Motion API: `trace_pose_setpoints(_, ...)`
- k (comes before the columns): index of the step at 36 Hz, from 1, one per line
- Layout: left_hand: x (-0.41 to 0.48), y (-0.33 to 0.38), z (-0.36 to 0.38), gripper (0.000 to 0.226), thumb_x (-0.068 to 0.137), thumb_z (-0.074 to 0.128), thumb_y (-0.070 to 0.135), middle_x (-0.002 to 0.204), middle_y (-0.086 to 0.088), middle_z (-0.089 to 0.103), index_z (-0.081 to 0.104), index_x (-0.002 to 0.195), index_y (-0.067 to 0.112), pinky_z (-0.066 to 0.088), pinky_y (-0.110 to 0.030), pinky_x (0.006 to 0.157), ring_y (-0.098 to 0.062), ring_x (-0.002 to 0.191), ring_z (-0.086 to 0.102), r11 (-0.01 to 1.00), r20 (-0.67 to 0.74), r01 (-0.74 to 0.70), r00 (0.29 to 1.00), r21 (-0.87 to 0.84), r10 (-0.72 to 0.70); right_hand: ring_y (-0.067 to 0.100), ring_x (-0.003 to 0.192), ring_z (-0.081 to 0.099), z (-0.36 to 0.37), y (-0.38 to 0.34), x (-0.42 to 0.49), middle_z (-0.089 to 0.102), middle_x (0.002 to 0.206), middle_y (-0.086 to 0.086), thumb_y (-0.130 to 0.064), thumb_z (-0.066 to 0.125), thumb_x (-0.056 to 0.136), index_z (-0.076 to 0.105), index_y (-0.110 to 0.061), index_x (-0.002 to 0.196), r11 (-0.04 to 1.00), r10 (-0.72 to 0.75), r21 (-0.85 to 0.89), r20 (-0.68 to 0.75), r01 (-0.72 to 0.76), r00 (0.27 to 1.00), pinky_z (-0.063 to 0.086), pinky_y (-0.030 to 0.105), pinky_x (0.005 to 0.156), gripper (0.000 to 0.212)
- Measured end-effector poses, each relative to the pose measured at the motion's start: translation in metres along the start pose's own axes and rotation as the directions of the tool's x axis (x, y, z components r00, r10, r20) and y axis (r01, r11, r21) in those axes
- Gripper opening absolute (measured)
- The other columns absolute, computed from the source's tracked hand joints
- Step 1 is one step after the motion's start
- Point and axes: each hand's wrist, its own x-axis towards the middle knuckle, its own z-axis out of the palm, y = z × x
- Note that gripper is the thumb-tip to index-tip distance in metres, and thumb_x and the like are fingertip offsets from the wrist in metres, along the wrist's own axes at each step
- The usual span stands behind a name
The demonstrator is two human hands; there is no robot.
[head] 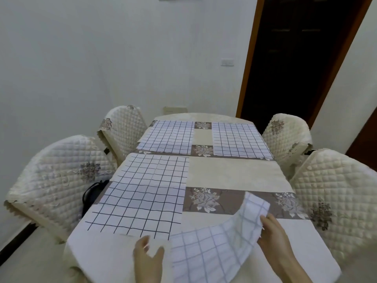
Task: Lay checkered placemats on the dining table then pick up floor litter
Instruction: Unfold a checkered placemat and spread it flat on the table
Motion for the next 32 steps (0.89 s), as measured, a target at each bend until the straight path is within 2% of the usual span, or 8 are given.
trace_pose_setpoints(4, -0.001, 0.023, 0.016, 0.023, 0.085, 0.063, 0.001, 0.11, 0.001, 0.064, 0.059, 0.101, 0.017, 0.038, -0.024, 0.091, -0.021, 0.114, 0.056, 0.971, 0.453, -0.212, 0.88, 0.107, 0.142, 0.029, 0.098, 0.055, 0.012, -0.024, 0.001, 0.058, 0.103, 0.018, -0.014, 0.046, 0.095, 0.06, -0.007, 0.095, 0.997, 0.038, 0.062, 0.173, -0.049, 0.984, 0.043, 0.04, 0.08, 0.016)
trace_pose_setpoints(8, -0.005, 0.045, 0.032, 0.04, 0.084, 0.067, 0.03, 0.125, 0.02, 0.049, 0.048, 0.119, 0.034, 0.033, -0.021, 0.096, -0.001, 0.122, 0.043, 0.974, 0.602, -0.21, 0.79, 0.089, 0.115, 0.032, 0.094, 0.062, 0.021, -0.042, -0.003, 0.064, 0.104, 0.023, -0.019, 0.054, 0.086, 0.054, 0.011, 0.111, 0.997, 0.076, 0.003, 0.315, -0.081, 0.946, 0.048, 0.039, 0.077, 0.039)
trace_pose_setpoints(13, -0.004, 0.058, 0.042, 0.081, 0.063, 0.077, 0.049, 0.127, 0.007, 0.062, 0.044, 0.133, 0.029, 0.05, -0.023, 0.089, -0.009, 0.115, 0.06, 0.998, 0.737, -0.07, 0.674, -0.01, 0.054, 0.011, 0.069, 0.072, 0.022, -0.056, -0.013, 0.077, 0.087, 0.006, -0.012, 0.052, 0.087, 0.071, -0.001, 0.087, 0.998, -0.001, -0.052, 0.313, 0.019, 0.95, 0.056, 0.019, 0.055, 0.022)
trace_pose_setpoints(17, -0.004, 0.06, 0.047, 0.058, 0.067, 0.08, 0.038, 0.115, -0.006, 0.07, 0.064, 0.117, 0.012, 0.051, -0.033, 0.093, -0.021, 0.11, 0.065, 0.998, 0.811, -0.04, 0.581, -0.051, 0.065, -0.016, 0.071, 0.059, 0.016, -0.06, -0.007, 0.057, 0.084, -0.028, -0.007, 0.048, 0.094, 0.058, -0.002, 0.099, 0.989, -0.102, -0.087, 0.178, 0.119, 0.979, 0.048, 0.017, 0.067, 0.013)
trace_pose_setpoints(19, -0.005, 0.059, 0.048, 0.048, 0.068, 0.08, 0.033, 0.112, -0.009, 0.071, 0.07, 0.109, 0.011, 0.053, -0.034, 0.089, -0.023, 0.108, 0.066, 0.996, 0.791, -0.025, 0.606, -0.087, 0.084, -0.017, 0.073, 0.059, 0.009, -0.06, 0.002, 0.064, 0.084, -0.025, -0.008, 0.048, 0.095, 0.062, -0.008, 0.098, 0.973, -0.148, -0.163, 0.103, 0.163, 0.984, 0.042, 0.025, 0.076, 0.014)
trace_pose_setpoints(22, -0.007, 0.06, 0.048, 0.031, 0.072, 0.074, 0.024, 0.107, -0.009, 0.073, 0.073, 0.101, 0.012, 0.055, -0.031, 0.077, -0.021, 0.098, 0.069, 0.987, 0.751, 0.01, 0.65, -0.158, 0.113, 0.015, 0.084, 0.063, -0.005, -0.059, 0.015, 0.065, 0.092, 0.008, -0.01, 0.048, 0.097, 0.063, -0.007, 0.092, 0.949, -0.196, -0.252, -0.001, 0.19, 0.981, 0.044, 0.033, 0.08, 0.017)
trace_pose_setpoints(27, -0.015, 0.068, 0.042, 0.019, 0.088, 0.062, 0.018, 0.091, -0.007, 0.072, 0.071, 0.094, 0.002, 0.056, -0.029, 0.072, -0.015, 0.081, 0.067, 0.983, 0.731, -0.029, 0.665, -0.181, 0.154, 0.025, 0.099, 0.055, -0.02, -0.054, 0.027, 0.062, 0.092, 0.008, -0.012, 0.051, 0.095, 0.063, -0.01, 0.088, 0.919, -0.211, -0.367, -0.157, 0.141, 0.965, 0.045, 0.04, 0.088, 0.014)
trace_pose_setpoints(32, -0.026, 0.077, 0.043, 0.018, 0.087, 0.062, 0.015, 0.081, -0.007, 0.068, 0.071, 0.086, 0.0, 0.056, -0.027, 0.065, -0.014, 0.074, 0.064, 0.971, 0.581, -0.07, 0.79, -0.228, 0.194, 0.029, 0.121, 0.046, 0.001, -0.041, 0.007, 0.052, 0.126, 0.009, -0.015, 0.06, 0.089, 0.048, -0.006, 0.126, 0.722, -0.419, -0.662, -0.189, 0.2, 0.888, 0.038, 0.046, 0.102, 0.04)
